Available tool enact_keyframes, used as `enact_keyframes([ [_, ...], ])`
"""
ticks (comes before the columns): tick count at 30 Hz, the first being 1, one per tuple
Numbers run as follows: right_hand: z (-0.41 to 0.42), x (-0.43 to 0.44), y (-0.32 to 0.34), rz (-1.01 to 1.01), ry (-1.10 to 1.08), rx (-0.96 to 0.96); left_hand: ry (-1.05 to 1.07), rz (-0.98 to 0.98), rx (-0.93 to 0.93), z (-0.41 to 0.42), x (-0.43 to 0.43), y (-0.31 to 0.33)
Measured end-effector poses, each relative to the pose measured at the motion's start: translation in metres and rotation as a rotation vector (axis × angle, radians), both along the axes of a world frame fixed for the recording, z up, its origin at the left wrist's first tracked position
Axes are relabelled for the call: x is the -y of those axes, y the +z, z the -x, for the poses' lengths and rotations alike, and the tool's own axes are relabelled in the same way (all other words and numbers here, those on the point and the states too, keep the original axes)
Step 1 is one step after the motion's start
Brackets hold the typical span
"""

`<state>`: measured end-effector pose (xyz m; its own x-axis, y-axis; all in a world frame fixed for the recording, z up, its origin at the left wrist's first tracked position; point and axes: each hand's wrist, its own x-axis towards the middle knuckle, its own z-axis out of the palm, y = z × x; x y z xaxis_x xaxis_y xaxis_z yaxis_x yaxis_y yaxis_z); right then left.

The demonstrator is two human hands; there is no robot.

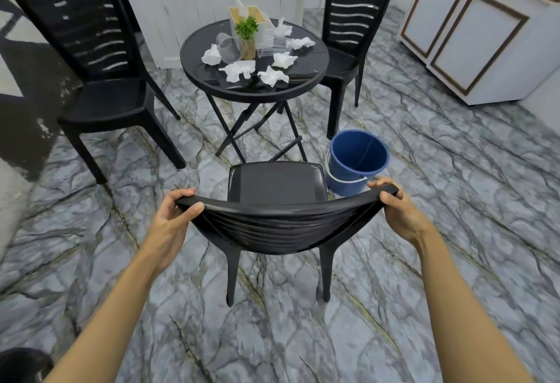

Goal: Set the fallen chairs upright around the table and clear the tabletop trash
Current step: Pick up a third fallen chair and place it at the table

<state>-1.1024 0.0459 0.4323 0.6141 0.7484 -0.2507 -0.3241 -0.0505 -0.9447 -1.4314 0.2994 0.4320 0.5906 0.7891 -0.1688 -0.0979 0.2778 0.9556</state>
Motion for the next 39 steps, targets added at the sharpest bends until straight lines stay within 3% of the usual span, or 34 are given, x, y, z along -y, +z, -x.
enact_keyframes([
  [15,0.003,0.013,-0.007,0.011,0.019,0.082,-0.025,-0.005,-0.047,-0.010,0.009,0.001],
  [23,0.026,0.011,-0.007,0.005,-0.113,0.066,-0.048,-0.016,-0.143,-0.009,0.014,0.008],
  [33,-0.011,0.001,-0.012,0.032,0.033,0.084,0.001,-0.001,-0.148,-0.017,0.021,0.012],
  [39,-0.068,-0.010,-0.008,0.033,0.146,0.093,0.156,0.032,-0.082,-0.056,0.041,0.007],
])
